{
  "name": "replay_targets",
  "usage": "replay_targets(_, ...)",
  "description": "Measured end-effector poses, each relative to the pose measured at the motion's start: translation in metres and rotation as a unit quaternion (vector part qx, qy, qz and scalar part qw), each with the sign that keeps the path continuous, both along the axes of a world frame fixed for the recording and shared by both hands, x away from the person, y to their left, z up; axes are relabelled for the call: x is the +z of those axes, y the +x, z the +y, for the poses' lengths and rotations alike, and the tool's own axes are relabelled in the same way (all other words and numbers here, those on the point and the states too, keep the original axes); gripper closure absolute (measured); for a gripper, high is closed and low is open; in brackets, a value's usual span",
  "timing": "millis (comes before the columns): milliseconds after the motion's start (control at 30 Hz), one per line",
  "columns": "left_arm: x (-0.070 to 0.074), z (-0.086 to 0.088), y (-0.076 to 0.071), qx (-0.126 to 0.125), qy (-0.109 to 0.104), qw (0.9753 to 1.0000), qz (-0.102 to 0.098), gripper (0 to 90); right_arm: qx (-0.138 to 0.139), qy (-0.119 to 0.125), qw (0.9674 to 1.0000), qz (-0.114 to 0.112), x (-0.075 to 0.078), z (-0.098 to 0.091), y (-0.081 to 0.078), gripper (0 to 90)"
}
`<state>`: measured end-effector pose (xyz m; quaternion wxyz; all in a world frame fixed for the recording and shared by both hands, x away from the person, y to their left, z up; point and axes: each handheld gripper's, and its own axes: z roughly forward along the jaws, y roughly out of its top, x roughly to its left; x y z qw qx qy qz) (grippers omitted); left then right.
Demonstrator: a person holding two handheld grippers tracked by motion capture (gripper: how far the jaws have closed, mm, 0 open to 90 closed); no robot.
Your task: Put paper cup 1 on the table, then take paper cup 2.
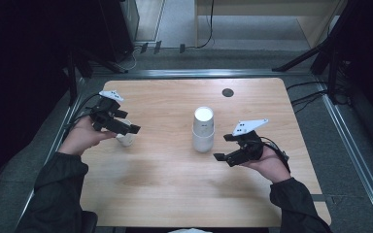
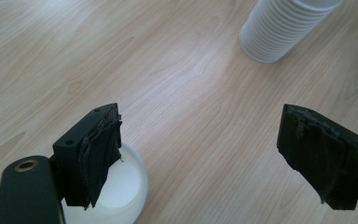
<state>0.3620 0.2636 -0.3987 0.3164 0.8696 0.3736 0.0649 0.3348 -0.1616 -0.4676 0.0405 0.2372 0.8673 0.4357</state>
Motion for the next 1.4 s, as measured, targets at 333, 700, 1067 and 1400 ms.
replay_targets(333,-0.008,-0.027,-0.007,-0.03,-0.006,0.9995,-0.008,14.0,-0.023,0.022,0.9994,0.012,0.008,-0.007,0.005,17.5)
replay_targets(700,-0.018,-0.051,-0.021,-0.057,-0.016,0.9981,-0.014,14.1,-0.022,0.023,0.9988,0.036,0.013,-0.009,0.013,20.1)
replay_targets(1067,-0.036,-0.071,-0.031,-0.075,-0.036,0.9965,-0.005,14.3,0.014,0.012,0.9997,0.013,0.034,-0.018,0.028,24.5)
replay_targets(1400,-0.048,-0.084,-0.046,-0.09,-0.037,0.9952,0.004,14.4,0.057,-0.047,0.9973,0.0,0.062,-0.001,0.045,25.6)
